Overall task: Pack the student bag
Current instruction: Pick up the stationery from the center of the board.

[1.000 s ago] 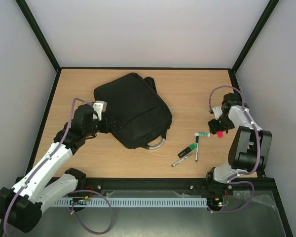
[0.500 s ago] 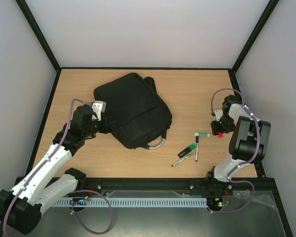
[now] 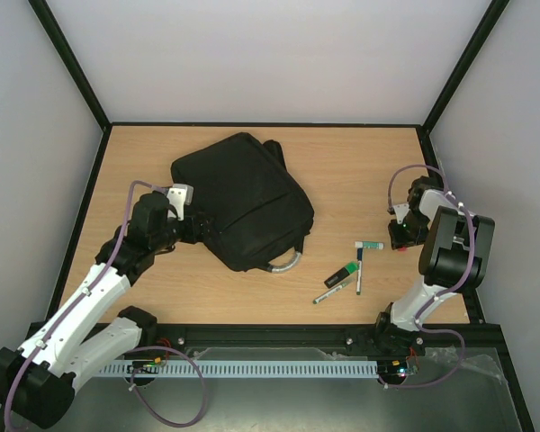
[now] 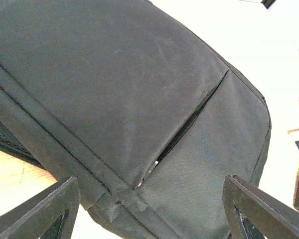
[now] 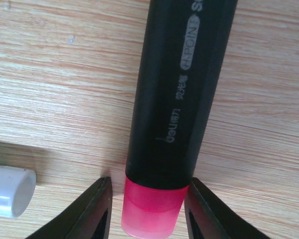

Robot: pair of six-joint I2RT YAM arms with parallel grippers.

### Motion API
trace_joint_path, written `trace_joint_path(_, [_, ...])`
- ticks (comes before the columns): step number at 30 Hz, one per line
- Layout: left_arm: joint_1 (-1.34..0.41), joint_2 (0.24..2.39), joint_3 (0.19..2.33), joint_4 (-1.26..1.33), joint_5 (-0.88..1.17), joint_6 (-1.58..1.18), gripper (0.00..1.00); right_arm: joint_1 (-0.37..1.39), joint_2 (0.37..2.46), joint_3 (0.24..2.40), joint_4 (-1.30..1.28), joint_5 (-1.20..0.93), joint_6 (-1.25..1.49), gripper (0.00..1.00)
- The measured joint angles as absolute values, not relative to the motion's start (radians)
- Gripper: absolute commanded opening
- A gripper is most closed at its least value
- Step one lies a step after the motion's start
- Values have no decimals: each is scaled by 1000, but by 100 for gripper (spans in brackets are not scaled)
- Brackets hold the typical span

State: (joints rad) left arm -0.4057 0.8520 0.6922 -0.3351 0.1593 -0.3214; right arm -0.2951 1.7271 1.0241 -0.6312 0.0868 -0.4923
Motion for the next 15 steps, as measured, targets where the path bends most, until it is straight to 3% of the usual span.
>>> trace_joint_path(5, [-410,852,692,-335,155,-321,81,-295,1727,1024,-631,81,-488,17])
trace_joint_path(15, [-410,886,692,-335,130,-321,80,-281,1660,1083,-693,-32,-458,14])
